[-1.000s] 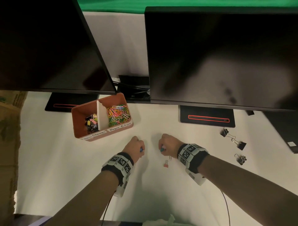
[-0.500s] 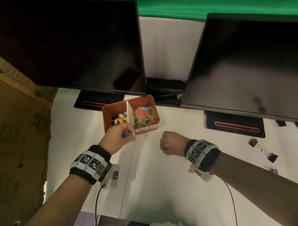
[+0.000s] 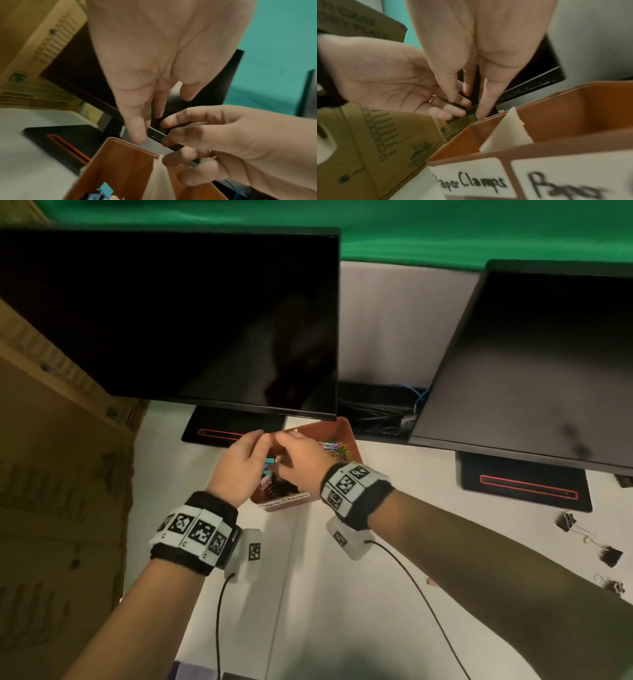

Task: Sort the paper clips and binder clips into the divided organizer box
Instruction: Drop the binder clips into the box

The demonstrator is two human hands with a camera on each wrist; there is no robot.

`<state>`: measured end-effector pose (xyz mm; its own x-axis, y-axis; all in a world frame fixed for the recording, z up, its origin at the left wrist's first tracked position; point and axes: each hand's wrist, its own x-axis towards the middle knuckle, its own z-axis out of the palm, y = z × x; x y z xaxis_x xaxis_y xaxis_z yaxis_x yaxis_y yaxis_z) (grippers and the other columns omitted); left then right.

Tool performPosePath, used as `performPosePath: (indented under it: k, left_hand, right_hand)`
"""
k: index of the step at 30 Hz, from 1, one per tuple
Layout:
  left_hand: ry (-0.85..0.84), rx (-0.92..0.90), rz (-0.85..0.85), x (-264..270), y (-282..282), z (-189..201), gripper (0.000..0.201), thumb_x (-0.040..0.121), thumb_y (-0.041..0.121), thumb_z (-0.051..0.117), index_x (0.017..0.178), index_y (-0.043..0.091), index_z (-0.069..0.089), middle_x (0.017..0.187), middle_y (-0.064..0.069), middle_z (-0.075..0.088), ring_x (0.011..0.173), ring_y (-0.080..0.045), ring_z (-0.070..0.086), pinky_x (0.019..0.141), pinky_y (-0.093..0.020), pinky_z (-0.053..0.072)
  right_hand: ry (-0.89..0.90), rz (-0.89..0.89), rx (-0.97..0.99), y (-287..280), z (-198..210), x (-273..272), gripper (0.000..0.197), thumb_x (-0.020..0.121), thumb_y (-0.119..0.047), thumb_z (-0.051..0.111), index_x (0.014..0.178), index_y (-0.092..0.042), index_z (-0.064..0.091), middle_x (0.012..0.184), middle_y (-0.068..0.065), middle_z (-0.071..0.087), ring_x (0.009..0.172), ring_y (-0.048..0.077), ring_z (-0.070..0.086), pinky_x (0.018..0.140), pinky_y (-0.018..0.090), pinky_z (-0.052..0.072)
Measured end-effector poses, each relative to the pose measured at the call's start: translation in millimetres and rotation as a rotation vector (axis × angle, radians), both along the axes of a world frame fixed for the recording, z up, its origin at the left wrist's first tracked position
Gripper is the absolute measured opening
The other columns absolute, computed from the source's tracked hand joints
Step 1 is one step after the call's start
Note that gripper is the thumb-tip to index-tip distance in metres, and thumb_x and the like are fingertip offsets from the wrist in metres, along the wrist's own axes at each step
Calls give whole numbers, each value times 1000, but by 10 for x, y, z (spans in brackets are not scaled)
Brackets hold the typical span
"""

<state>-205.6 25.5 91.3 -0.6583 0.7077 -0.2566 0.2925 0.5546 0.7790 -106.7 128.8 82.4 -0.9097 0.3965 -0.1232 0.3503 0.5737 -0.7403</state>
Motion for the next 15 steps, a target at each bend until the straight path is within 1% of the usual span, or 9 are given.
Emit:
performPosePath:
  k: [2,3,5,7,9,10,12,14,15]
  left_hand:
    - [81,89,-94,186,44,60,32,96,40,39,118,24,56,111,2,62,104,-13,58,91,-36,49]
    - [82,121,-144,316,81,85,28,95,38,41,113,24,58,105,4,64,99,-10,60,86,-30,50]
    - [44,131,-251,619,171,57,20,94,32,47,106,24,61,98,7,65,90,-5,61,78,-21,49]
    - [1,103,-384,961,286,-53,16,93,26,51,105,22,62,98,7,65,89,-5,60,78,-19,48]
    - [-15,73,-514,1332,407,-206,15,90,22,55,103,19,63,96,5,65,83,-9,60,76,-22,49]
    - [-17,52,-565,1515,465,-295,14,89,21,58,101,18,63,93,4,64,78,-11,59,73,-24,49]
    - [-11,-32,-644,1873,566,-469,13,84,23,64,96,19,61,93,2,61,73,-11,56,69,-24,47]
    - [-9,-173,-708,2183,611,-659,23,78,31,70,94,21,56,94,2,57,72,-11,54,69,-23,46]
    - [-11,-241,-728,2312,617,-747,30,74,34,73,92,21,53,94,1,55,73,-12,54,70,-24,46]
  right_hand:
    - [36,-7,-7,110,0,349,28,88,-19,57,115,-21,52,114,-1,54,87,9,57,84,28,52]
    - [29,-7,1,179,-12,567,25,88,-20,57,113,-22,54,112,-3,54,83,8,57,82,26,52]
    - [-10,-22,22,346,-97,1060,24,88,-21,58,112,-22,57,109,-4,53,76,0,52,79,20,47]
    - [-77,-66,87,522,-185,1604,24,87,-21,59,111,-23,59,101,-5,51,68,-7,43,75,18,41]
    - [-198,-107,151,682,-261,2178,25,86,-24,60,111,-26,58,97,-8,47,64,-9,40,73,17,37]
    - [-266,-122,159,748,-291,2462,26,86,-27,61,112,-27,56,97,-8,46,64,-8,41,73,18,37]
    - [-413,-146,160,857,-328,3022,30,84,-34,62,113,-31,52,99,-9,43,74,1,46,79,24,44]
    - [-561,-144,133,937,-343,3540,39,81,-42,64,115,-33,48,105,-8,42,90,9,51,84,29,47]
    - [-624,-135,109,972,-352,3782,44,79,-44,66,117,-34,46,109,-7,42,95,12,53,84,30,47]
